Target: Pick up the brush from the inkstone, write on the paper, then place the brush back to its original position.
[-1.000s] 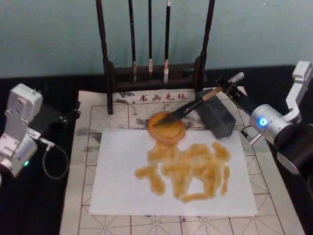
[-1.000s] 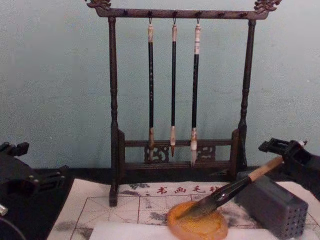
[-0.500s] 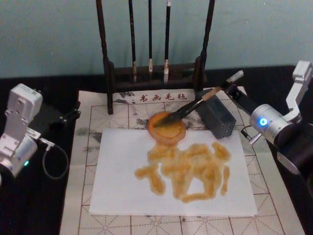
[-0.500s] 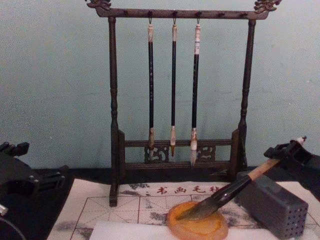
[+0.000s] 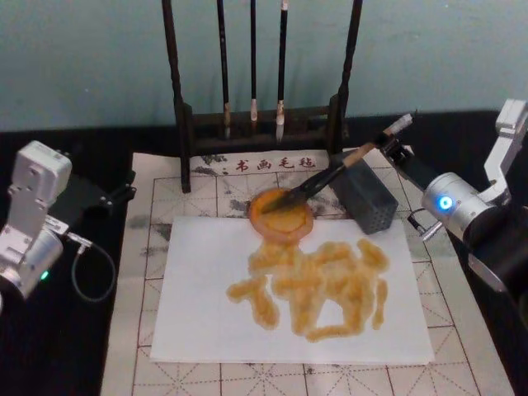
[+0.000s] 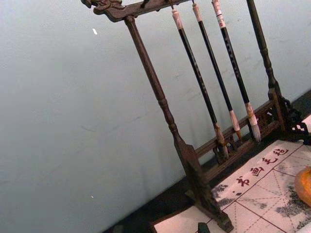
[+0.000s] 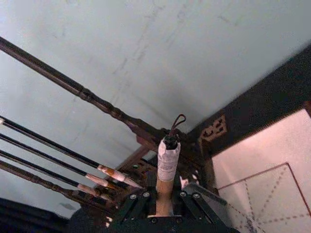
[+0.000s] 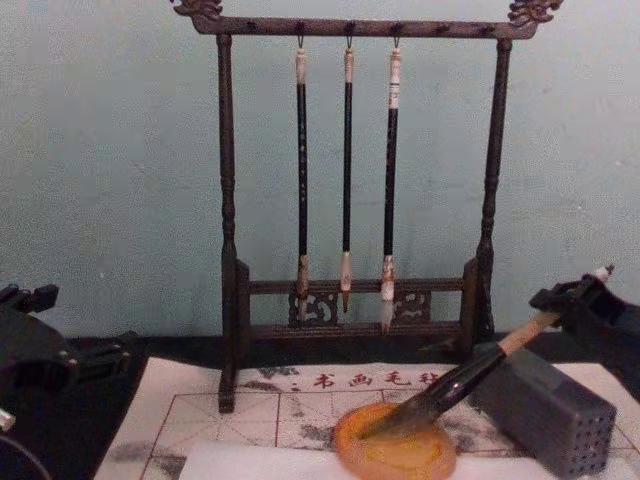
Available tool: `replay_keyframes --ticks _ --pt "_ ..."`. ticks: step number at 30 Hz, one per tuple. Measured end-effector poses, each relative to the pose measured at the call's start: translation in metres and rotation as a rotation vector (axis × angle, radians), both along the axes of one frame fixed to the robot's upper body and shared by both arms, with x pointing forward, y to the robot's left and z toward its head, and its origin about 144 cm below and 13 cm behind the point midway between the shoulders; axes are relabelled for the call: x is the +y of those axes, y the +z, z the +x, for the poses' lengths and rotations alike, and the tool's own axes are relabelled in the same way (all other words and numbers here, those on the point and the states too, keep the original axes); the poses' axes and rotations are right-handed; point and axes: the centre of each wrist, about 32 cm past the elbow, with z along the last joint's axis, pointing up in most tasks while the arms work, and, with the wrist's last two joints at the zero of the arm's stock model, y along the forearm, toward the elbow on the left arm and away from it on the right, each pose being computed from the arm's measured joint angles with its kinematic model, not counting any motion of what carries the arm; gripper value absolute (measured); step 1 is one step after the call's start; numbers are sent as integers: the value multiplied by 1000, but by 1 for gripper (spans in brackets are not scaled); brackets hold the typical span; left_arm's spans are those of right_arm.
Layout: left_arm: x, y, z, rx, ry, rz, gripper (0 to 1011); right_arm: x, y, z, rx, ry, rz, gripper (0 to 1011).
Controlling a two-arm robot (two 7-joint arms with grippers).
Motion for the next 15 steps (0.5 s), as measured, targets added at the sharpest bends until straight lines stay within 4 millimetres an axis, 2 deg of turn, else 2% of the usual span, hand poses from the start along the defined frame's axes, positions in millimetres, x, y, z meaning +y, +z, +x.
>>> replay_keyframes --ticks 15 --pt "0 0 0 0 0 0 1001 -4 18 -5 -118 54 -6 194"
